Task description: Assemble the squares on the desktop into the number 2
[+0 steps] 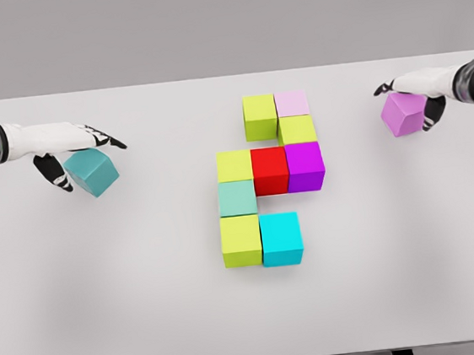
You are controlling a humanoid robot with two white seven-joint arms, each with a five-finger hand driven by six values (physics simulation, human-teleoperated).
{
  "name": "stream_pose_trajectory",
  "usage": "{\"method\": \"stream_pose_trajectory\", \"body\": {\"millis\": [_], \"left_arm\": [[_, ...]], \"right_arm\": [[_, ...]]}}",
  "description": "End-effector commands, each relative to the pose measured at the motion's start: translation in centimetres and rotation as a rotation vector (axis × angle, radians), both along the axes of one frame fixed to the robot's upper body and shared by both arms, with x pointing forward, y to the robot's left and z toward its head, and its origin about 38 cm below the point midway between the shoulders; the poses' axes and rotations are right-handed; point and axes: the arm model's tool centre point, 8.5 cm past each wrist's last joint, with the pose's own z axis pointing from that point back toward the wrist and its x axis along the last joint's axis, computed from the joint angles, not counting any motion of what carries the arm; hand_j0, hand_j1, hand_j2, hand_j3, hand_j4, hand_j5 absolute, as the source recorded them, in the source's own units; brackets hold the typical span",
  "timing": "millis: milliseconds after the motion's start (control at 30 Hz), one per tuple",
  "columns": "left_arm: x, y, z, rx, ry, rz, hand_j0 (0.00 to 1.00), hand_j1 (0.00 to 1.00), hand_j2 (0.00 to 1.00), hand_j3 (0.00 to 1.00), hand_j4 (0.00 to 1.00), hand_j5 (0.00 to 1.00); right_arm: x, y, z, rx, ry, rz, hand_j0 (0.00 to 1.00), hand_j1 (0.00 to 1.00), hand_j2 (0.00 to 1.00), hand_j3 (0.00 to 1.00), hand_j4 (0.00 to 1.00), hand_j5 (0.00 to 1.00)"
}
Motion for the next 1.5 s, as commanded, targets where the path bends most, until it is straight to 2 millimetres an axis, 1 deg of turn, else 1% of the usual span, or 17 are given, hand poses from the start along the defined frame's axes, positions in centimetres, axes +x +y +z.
{"method": "stream_pose_trajectory", "body": {"millis": [0, 33, 100, 133, 200, 367, 433, 533, 600, 667, 767, 933, 1033, 1133, 1233, 1333, 1467], "left_arm": [[0.1, 0.1, 0.0, 0.0, 0.0, 0.006, 1.0, 1.0, 1.0, 1.0, 1.0, 1.0], [0.1, 0.1, 0.0, 0.009, -0.002, 0.005, 1.0, 1.0, 1.0, 1.0, 1.0, 1.0], [0.1, 0.1, 0.0, 0.016, -0.006, 0.003, 1.0, 1.0, 1.0, 1.0, 1.0, 1.0], [0.1, 0.1, 0.1, 0.018, -0.007, 0.003, 1.0, 1.0, 1.0, 1.0, 1.0, 1.0], [0.1, 0.1, 0.1, 0.028, -0.011, -0.003, 1.0, 1.0, 1.0, 1.0, 1.0, 1.0], [0.1, 0.0, 0.3, 0.046, -0.021, -0.01, 1.0, 1.0, 1.0, 1.0, 1.0, 1.0], [0.1, 0.0, 0.1, 0.047, -0.018, -0.011, 1.0, 1.0, 1.0, 1.0, 1.0, 1.0], [0.1, -0.1, -0.1, 0.046, -0.015, -0.011, 1.0, 1.0, 1.0, 1.0, 1.0, 1.0], [0.1, -0.2, -0.1, 0.046, -0.015, -0.013, 1.0, 1.0, 1.0, 1.0, 1.0, 1.0], [0.2, -0.5, -0.3, 0.051, -0.014, -0.018, 0.99, 0.99, 0.99, 0.99, 0.99, 0.99], [0.2, -0.7, -0.4, 0.049, -0.012, -0.02, 0.99, 0.99, 0.99, 0.99, 0.99, 0.99], [0.4, -1.3, -0.4, 0.046, -0.014, -0.028, 0.98, 0.98, 0.98, 0.98, 0.98, 0.98], [0.4, -1.3, -0.6, 0.047, -0.012, -0.027, 0.95, 0.95, 0.95, 0.95, 0.95, 0.95], [0.4, -1.3, -0.6, 0.047, -0.012, -0.027, 0.95, 0.95, 0.95, 0.95, 0.95, 0.95], [0.5, -1.2, -0.4, 0.044, -0.016, -0.024, 0.95, 0.95, 0.95, 0.95, 0.95, 0.95], [0.5, -0.8, -0.7, 0.047, -0.009, -0.01, 0.93, 0.93, 0.93, 0.93, 0.93, 0.93], [0.5, -0.7, -0.7, 0.047, -0.006, -0.008, 0.86, 0.86, 0.86, 0.86, 0.86, 0.86]], "right_arm": [[0.0, 0.3, -0.2, 0.005, 0.003, 0.015, 0.8, 0.8, 0.8, 0.8, 0.8, 0.8], [0.0, 0.3, -0.2, 0.005, 0.003, 0.017, 0.72, 0.72, 0.72, 0.72, 0.72, 0.72], [0.0, 0.3, -0.2, 0.005, 0.003, 0.017, 0.65, 0.65, 0.65, 0.65, 0.65, 0.65], [0.0, 0.2, -0.2, 0.004, 0.003, 0.015, 0.58, 0.58, 0.58, 0.58, 0.58, 0.58], [0.0, 0.2, -0.2, 0.005, 0.004, 0.017, 0.51, 0.51, 0.51, 0.51, 0.51, 0.51], [-0.2, 0.2, 0.3, 0.019, -0.005, 0.04, 0.5, 0.5, 0.5, 0.5, 0.5, 0.5], [-0.4, 1.1, 1.1, 0.028, -0.022, 0.124, 0.5, 0.5, 0.5, 0.5, 0.5, 0.5], [-0.6, 1.9, 4.2, 0.089, -0.11, 0.216, 0.5, 0.5, 0.5, 0.5, 0.5, 0.5], [-1.0, 1.3, 5.3, 0.091, -0.139, 0.249, 0.51, 0.51, 0.51, 0.51, 0.51, 0.51], [-2.0, -0.3, 6.0, 0.128, -0.162, 0.288, 0.51, 0.51, 0.51, 0.51, 0.51, 0.51], [-3.6, -1.4, 7.6, 0.161, -0.2, 0.346, 0.5, 0.5, 0.5, 0.5, 0.5, 0.5], [-7.5, -1.3, 10.4, 0.12, -0.231, 0.455, 0.51, 0.51, 0.51, 0.51, 0.51, 0.51], [-9.2, 0.1, 10.1, 0.09, -0.219, 0.523, 0.5, 0.5, 0.5, 0.5, 0.5, 0.5], [-9.6, 0.6, 9.5, 0.094, -0.206, 0.541, 0.42, 0.42, 0.42, 0.42, 0.42, 0.42], [-10.0, 1.1, 8.5, 0.097, -0.183, 0.555, 0.42, 0.42, 0.42, 0.42, 0.42, 0.42], [-12.2, 3.7, 8.3, 0.089, -0.177, 0.658, 0.43, 0.43, 0.43, 0.43, 0.43, 0.43], [-14.6, 5.0, 7.2, 0.079, -0.144, 0.727, 0.43, 0.43, 0.43, 0.43, 0.43, 0.43]]}}
